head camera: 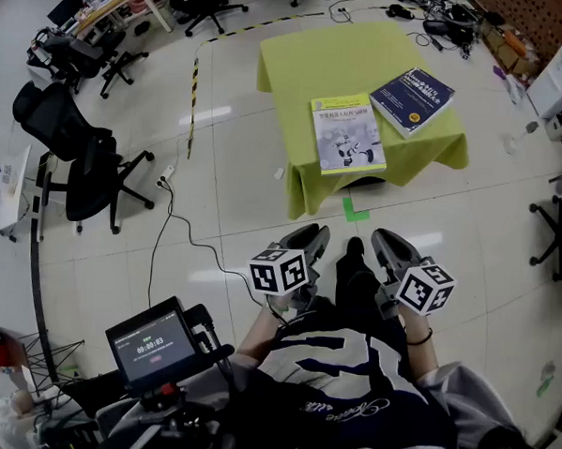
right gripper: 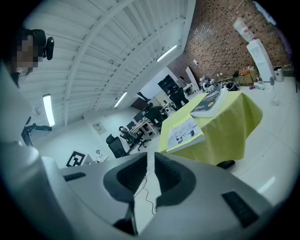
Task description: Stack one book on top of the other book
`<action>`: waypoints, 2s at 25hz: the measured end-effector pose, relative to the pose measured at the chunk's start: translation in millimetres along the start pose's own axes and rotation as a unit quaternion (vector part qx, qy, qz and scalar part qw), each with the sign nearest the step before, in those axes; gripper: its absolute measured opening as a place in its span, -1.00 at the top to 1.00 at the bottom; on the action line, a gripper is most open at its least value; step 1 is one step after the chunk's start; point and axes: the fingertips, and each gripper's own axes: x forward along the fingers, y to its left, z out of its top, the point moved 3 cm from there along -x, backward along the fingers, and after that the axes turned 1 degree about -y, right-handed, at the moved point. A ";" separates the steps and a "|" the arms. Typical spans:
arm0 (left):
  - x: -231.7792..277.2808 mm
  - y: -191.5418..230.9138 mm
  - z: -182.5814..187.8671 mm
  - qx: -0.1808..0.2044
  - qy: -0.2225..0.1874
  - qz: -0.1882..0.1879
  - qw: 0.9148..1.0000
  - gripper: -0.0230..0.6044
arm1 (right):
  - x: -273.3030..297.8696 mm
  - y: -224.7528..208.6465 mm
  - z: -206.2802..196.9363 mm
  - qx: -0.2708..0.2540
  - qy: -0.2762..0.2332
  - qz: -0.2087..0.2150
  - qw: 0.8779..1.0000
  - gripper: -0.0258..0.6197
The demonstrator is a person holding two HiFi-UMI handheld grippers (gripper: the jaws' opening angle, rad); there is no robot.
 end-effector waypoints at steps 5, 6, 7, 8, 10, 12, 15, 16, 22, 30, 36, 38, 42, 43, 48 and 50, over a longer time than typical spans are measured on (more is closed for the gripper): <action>47.3 30.9 25.7 -0.039 0.004 0.017 0.999 0.44 | 43.3 -49.0 33.3 -0.002 0.019 0.005 1.000 0.64; 59.8 38.8 32.2 -0.048 0.007 0.023 0.999 0.41 | 55.3 -62.5 40.8 -0.002 0.029 0.004 1.000 0.59; 70.9 46.2 38.7 -0.061 0.009 0.028 0.998 0.40 | 66.5 -74.9 47.6 -0.002 0.041 0.003 0.999 0.52; 80.9 53.6 44.8 -0.075 0.010 0.033 0.997 0.37 | 76.7 -86.7 53.6 0.000 0.052 0.001 0.999 0.47; 101.7 67.5 54.8 -0.106 0.011 0.044 0.993 0.31 | 94.6 -112.5 63.2 0.008 0.072 -0.003 0.997 0.36; 122.7 79.2 58.3 -0.132 0.017 0.053 0.990 0.23 | 109.7 -141.4 68.1 0.020 0.094 -0.006 0.995 0.24; 146.3 94.3 62.7 -0.160 0.023 0.063 0.985 0.14 | 131.7 -176.7 69.6 0.038 0.131 -0.002 0.991 0.13; 153.1 98.5 66.1 -0.169 0.022 0.064 0.983 0.14 | 138.8 -185.7 70.3 0.043 0.142 0.002 0.989 0.10; 185.7 118.4 73.7 -0.209 0.035 0.071 0.975 0.14 | 171.8 -223.6 68.8 0.089 0.179 0.018 0.980 0.06; 208.7 127.3 67.5 -0.237 0.073 0.057 0.967 0.14 | 200.6 -222.8 55.1 0.161 0.203 0.061 0.964 0.07; 217.7 129.2 66.2 -0.282 0.079 0.008 0.956 0.14 | 204.9 -223.2 52.0 0.151 0.190 0.026 0.970 0.36; 226.6 122.2 68.1 -0.265 0.091 -0.005 0.960 0.14 | 201.1 -223.0 56.0 0.150 0.188 0.019 0.971 0.47; 228.2 111.9 74.1 -0.188 0.127 -0.002 0.974 0.36 | 198.6 -206.9 73.3 0.167 0.154 0.016 0.974 0.64; 223.6 109.2 79.0 -0.177 0.124 -0.009 0.976 0.44 | 198.0 -200.8 76.9 0.162 0.144 0.013 0.976 0.65; 194.3 91.3 125.2 -0.083 0.110 -0.060 0.989 0.51 | 193.6 -160.0 90.9 0.150 0.098 0.019 0.984 0.65; 185.8 86.4 138.3 -0.056 0.117 -0.071 0.989 0.51 | 190.6 -148.2 90.5 0.164 0.076 0.020 0.983 0.63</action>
